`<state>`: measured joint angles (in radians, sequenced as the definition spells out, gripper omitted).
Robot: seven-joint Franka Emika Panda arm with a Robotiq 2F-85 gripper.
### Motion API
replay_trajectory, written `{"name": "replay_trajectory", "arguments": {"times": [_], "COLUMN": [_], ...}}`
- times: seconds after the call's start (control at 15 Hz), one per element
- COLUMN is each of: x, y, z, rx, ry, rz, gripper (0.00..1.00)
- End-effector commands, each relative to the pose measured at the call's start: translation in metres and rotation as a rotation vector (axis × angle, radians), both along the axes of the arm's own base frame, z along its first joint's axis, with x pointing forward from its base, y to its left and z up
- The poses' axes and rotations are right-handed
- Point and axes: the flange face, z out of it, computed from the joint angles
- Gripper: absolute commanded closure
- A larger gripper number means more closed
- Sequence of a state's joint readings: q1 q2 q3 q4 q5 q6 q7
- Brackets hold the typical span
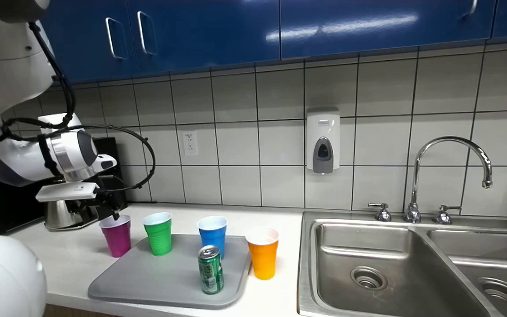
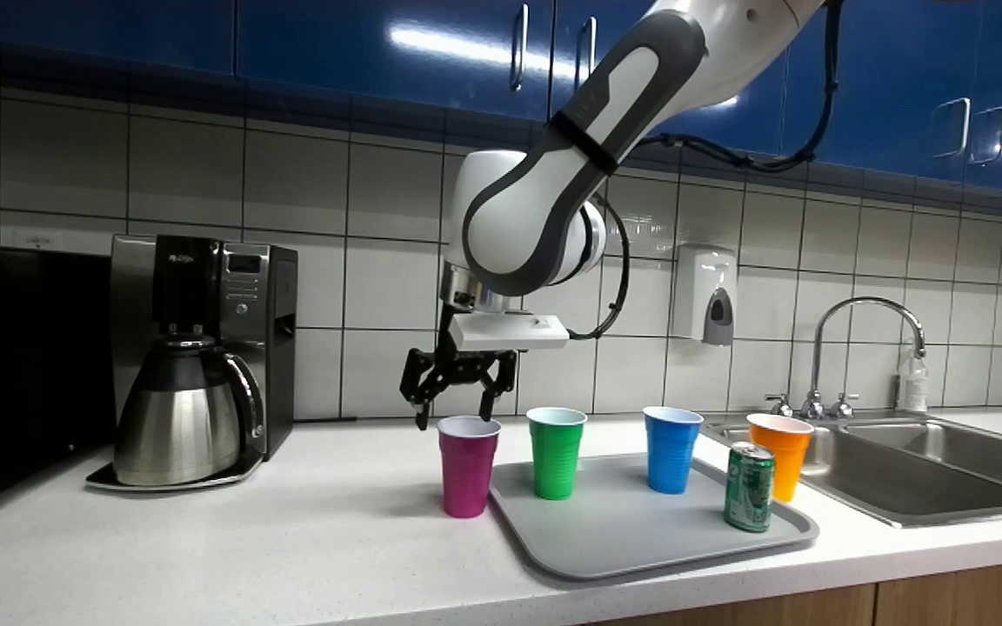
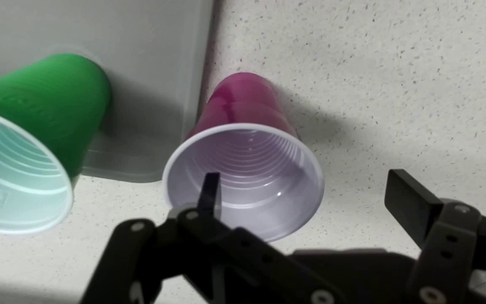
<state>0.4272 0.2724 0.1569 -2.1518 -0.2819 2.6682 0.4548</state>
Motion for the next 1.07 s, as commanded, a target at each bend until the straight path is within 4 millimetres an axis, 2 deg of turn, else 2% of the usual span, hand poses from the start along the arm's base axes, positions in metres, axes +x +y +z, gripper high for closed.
{"name": "replay_trajectory", "arguments": {"times": [0.0, 0.53, 1.0], "x": [0.009, 0.022, 0.025], "y": [0.002, 0.003, 0.006], "z": [0.000, -0.014, -0.029], "rx": [-0.015, -0.035, -0.045], "ry": [0.000, 0.018, 0.042], "rz": [0.050, 0.134, 0.173], "gripper": [0.00, 0.00, 0.00]}}
